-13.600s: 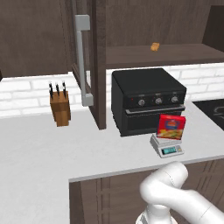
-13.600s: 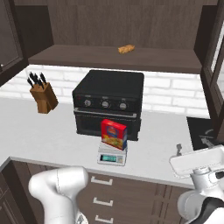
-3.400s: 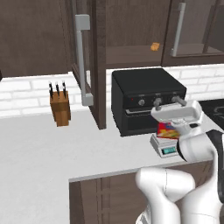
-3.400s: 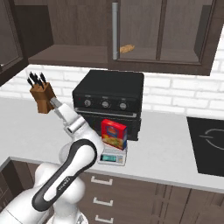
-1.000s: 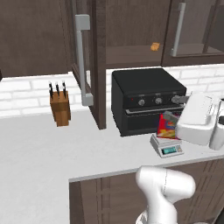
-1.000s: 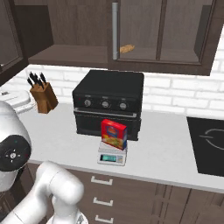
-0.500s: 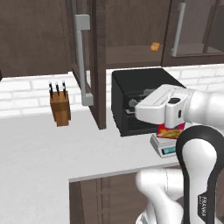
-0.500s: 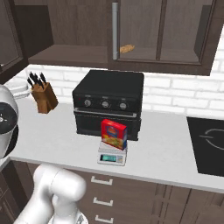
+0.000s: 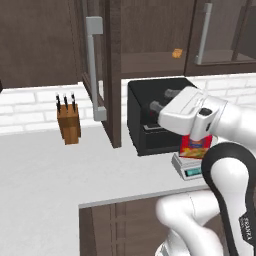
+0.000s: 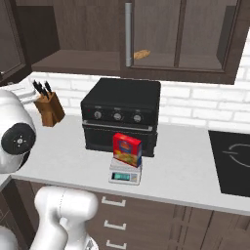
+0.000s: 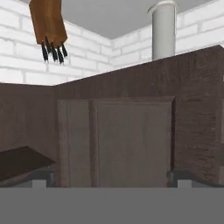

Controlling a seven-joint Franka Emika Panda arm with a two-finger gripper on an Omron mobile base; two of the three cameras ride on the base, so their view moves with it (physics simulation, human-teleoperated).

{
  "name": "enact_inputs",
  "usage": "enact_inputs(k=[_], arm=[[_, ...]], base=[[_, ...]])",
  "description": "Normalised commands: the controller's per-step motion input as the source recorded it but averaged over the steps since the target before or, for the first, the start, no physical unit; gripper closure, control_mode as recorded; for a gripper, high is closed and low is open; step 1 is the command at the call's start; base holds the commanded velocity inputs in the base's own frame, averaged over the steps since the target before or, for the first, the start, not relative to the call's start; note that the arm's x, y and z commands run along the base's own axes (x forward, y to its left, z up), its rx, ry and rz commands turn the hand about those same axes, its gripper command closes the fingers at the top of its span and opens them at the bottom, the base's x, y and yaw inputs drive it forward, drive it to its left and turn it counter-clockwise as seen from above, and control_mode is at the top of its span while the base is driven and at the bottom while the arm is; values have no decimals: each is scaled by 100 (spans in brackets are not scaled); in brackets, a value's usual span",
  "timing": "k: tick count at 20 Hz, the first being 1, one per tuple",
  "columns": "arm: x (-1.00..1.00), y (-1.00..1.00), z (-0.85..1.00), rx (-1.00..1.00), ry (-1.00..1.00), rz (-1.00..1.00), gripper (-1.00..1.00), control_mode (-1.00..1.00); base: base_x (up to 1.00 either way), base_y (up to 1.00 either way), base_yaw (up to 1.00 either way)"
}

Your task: Pick the boxed food and place it on the digital scale for weighing, and close the cabinet.

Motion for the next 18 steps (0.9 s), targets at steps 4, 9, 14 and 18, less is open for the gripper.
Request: enact_inputs(k=[4, 9, 14, 18], arm=[[62, 58, -100, 31, -43, -5, -100, -100], [85, 7, -100, 22, -22, -14, -100, -100], [9, 0, -100, 2, -25, -25, -100, -100], [0, 0, -100, 0, -41, -22, -100, -100]], base=[[0, 0, 0], [0, 0, 0], [0, 0, 0], [0, 0, 0]])
